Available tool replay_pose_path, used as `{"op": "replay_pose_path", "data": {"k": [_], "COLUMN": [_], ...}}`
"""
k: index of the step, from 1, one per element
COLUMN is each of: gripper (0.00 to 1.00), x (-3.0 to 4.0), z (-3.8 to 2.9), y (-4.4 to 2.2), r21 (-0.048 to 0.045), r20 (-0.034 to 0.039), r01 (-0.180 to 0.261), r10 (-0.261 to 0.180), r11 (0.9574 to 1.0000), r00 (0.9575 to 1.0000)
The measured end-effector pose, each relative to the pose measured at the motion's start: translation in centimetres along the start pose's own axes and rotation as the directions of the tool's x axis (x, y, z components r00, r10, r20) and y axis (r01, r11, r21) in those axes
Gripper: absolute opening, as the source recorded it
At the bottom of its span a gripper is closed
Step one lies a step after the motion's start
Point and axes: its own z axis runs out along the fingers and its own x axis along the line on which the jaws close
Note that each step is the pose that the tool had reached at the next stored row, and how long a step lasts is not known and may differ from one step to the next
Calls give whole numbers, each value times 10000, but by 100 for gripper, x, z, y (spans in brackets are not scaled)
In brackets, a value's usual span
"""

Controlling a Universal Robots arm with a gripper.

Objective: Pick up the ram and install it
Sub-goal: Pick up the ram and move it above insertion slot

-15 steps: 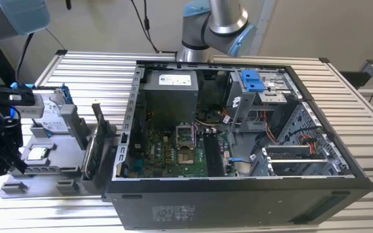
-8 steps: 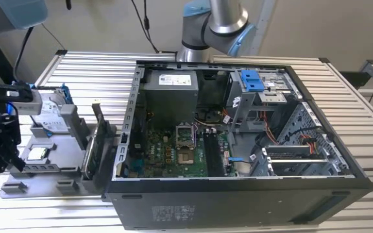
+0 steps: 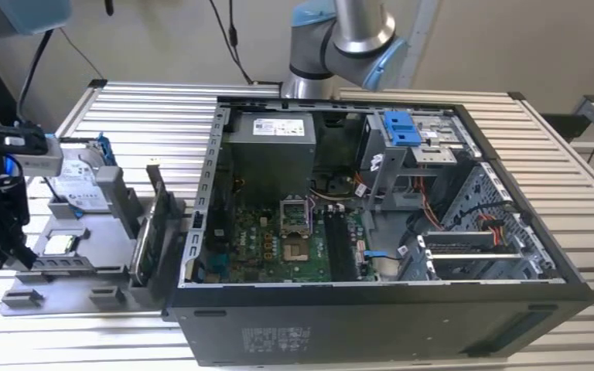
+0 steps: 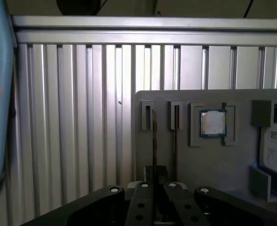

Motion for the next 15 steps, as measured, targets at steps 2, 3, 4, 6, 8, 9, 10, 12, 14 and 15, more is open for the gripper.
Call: {"op": "replay_pose_path", "data": {"k": [2,3,4,6,8,9,10,12,14,15], "gripper": [14,14,14,14,14,14,14,14,14,14], "x": [0,-1,-1,-2,-2,-2,-3,-3,-4,-4], "z": [-20,-30,-41,-63,-85,-96,-107,-128,-147,-156], "y": [0,-1,-1,-1,-1,-1,-2,-2,-2,-2], "r21": [1,1,1,1,1,1,1,1,0,1], "r20": [1,0,1,0,1,1,0,1,0,1], "r01": [0,0,0,0,0,0,0,0,0,0], "r10": [0,0,0,0,0,0,0,0,0,0], "r11": [10000,10000,10000,10000,10000,10000,10000,10000,10000,10000], "r00": [10000,10000,10000,10000,10000,10000,10000,10000,10000,10000]}}
